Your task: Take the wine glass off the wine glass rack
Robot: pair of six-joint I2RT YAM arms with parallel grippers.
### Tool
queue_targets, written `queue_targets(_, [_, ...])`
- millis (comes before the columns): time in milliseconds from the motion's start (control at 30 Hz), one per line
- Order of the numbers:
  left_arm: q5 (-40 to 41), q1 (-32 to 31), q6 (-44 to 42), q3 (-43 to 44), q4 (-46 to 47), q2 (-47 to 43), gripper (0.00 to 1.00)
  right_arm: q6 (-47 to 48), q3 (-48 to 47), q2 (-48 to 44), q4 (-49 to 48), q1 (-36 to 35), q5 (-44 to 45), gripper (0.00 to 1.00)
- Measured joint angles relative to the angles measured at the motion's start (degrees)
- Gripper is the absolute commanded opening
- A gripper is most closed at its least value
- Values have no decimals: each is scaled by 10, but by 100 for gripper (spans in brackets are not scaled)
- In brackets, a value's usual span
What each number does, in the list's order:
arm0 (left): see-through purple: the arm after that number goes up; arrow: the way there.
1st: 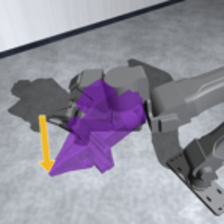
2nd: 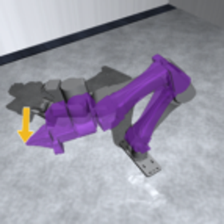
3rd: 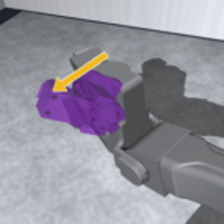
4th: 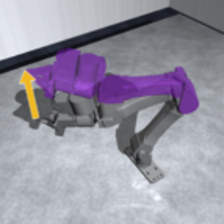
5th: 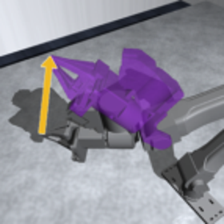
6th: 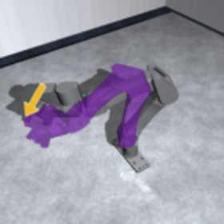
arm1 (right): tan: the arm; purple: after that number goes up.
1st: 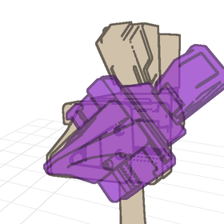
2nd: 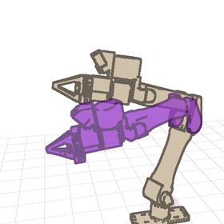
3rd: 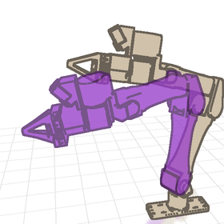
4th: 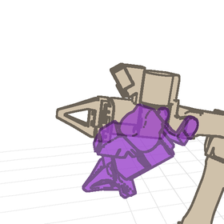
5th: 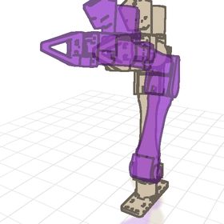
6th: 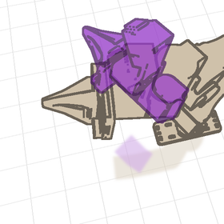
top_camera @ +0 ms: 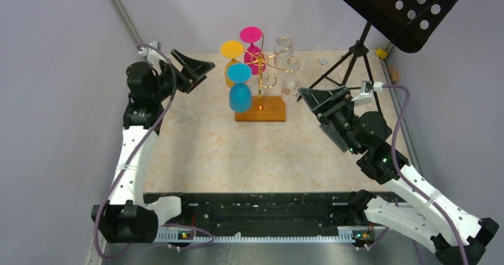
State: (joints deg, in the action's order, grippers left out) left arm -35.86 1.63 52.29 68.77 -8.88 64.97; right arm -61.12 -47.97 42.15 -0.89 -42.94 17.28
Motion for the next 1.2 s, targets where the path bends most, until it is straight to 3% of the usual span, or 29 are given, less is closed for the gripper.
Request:
queue_targets(133, [-7, -52, 57, -21, 37, 0, 75, -7, 1, 7, -3, 0, -9, 69])
queue_targets(333, [4, -120, 93, -22, 62, -1, 54, -15, 7, 6, -9, 0, -10, 68])
queue_targets(433, [12, -125, 105, -30, 67, -1, 49, -17, 7, 4, -10, 0, -10, 68])
queue_targets(733, [34, -126, 124, -47, 67, -1, 49, -20, 10, -10, -12, 0, -8, 68])
queue_targets(1200, [48, -127, 206, -96, 123, 4, 23, -26, 17, -13, -13, 0, -5, 67])
